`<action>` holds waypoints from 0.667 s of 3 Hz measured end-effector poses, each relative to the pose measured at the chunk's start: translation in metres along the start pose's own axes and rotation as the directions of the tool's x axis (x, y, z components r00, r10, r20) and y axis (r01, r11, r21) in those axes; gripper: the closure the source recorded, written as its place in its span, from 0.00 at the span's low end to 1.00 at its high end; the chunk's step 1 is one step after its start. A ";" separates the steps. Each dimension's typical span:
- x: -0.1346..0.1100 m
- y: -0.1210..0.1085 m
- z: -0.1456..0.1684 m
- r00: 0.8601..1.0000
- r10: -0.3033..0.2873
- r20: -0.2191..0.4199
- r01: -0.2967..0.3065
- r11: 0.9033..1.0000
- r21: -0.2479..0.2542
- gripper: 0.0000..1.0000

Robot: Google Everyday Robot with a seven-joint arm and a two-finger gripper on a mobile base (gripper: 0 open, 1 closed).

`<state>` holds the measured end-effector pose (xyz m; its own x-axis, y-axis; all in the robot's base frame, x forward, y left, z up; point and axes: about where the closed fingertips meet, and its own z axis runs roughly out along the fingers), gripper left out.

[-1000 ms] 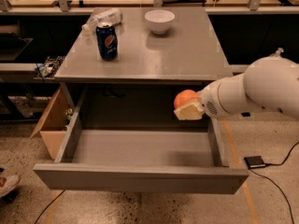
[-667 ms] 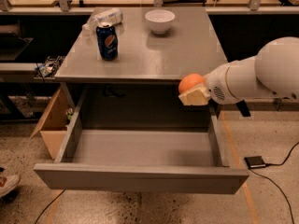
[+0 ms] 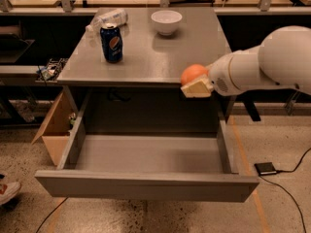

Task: Pick orange from top drawer and place on counter

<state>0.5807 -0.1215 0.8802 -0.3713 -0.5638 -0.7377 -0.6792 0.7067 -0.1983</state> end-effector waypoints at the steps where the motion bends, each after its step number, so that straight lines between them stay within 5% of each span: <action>1: -0.030 -0.015 0.010 0.998 -0.043 0.048 0.043 0.999 0.014 1.00; 2: -0.056 -0.033 0.033 0.995 -0.046 0.093 0.044 0.999 0.028 1.00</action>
Offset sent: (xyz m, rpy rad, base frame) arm 0.1132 0.0343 0.0318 0.0664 -0.1436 0.0209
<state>0.6447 -0.0998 0.9068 -0.2790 -0.5537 -0.7846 -0.6766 0.6931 -0.2486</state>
